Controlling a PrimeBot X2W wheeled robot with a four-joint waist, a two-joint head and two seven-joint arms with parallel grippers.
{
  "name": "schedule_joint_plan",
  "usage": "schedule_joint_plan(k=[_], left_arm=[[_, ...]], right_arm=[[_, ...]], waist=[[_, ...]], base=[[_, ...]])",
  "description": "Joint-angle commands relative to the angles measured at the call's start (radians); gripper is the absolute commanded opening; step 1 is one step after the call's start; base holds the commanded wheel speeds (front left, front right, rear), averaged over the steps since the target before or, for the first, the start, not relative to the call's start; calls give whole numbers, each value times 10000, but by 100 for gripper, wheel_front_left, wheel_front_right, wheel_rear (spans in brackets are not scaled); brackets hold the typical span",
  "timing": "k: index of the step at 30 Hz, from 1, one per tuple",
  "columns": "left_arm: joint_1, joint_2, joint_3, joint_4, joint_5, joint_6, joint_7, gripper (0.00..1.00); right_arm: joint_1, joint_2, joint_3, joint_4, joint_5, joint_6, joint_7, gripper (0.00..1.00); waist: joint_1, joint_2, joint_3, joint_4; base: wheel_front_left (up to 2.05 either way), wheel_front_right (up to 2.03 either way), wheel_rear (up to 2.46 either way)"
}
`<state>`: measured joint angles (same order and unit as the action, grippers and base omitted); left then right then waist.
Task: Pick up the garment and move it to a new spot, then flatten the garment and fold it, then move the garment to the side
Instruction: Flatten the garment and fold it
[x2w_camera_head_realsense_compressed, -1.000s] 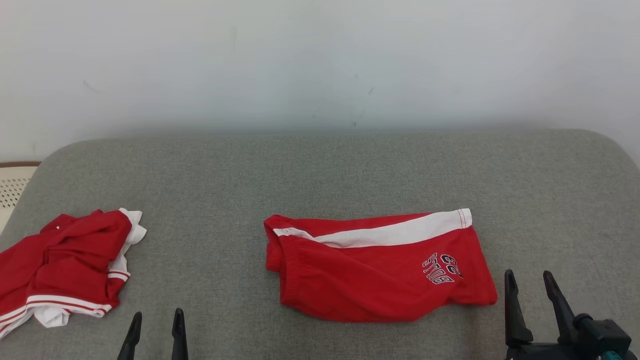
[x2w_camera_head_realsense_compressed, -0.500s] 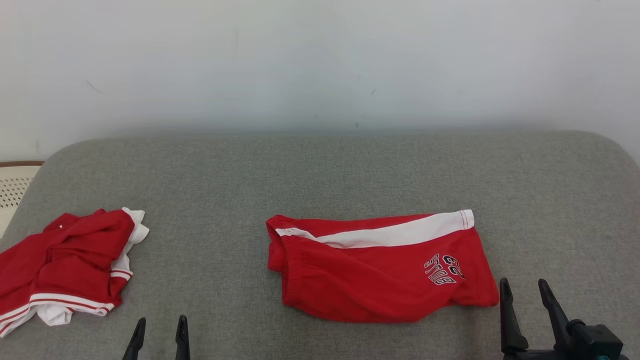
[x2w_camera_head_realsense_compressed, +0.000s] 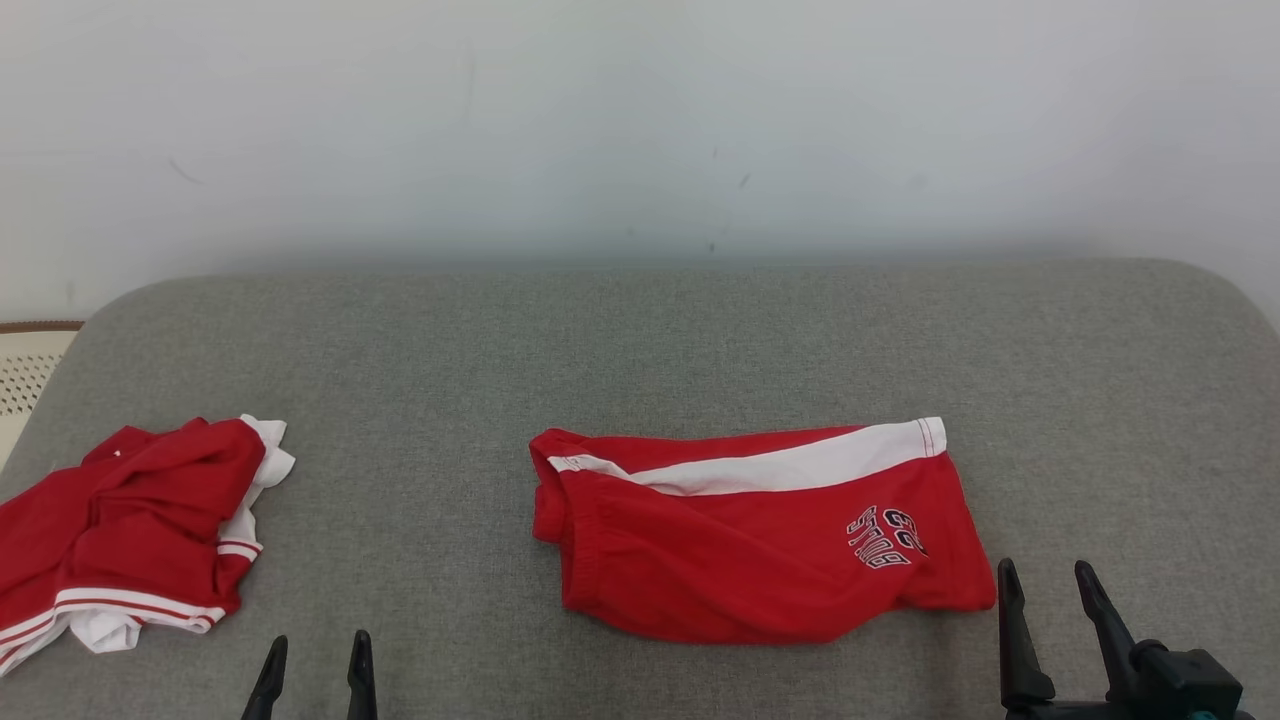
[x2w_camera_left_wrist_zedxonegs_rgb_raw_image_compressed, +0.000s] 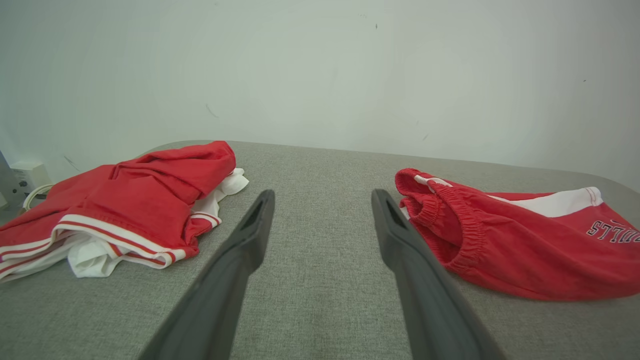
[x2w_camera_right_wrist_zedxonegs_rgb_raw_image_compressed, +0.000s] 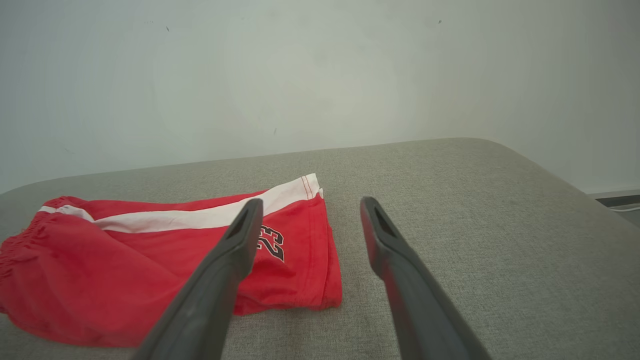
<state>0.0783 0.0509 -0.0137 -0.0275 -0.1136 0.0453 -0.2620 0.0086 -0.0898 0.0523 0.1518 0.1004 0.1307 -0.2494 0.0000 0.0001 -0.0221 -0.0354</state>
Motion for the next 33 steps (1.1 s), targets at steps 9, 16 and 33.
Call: schedule_joint_plan(k=[9, 16, 33], left_arm=[[59, -1, 3, 71, 105, -35, -29, 100], [-133, -1, -139, 113, 82, -64, -29, 100], [-699, -3, -500, 410, -2, -265, -29, 100]], right_arm=[[-137, 36, -32, 111, -38, 1, 107, 100], [-1292, -327, 284, 1028, 113, 1, 685, 100], [-5320, -1010, 208, 7096, 523, 1, 1332, 100]], waist=[[0, -1, -5, -13], [0, -1, 127, 16], [0, -1, 786, 728]], base=[[0, 0, 0], [0, 0, 0], [0, 0, 0]])
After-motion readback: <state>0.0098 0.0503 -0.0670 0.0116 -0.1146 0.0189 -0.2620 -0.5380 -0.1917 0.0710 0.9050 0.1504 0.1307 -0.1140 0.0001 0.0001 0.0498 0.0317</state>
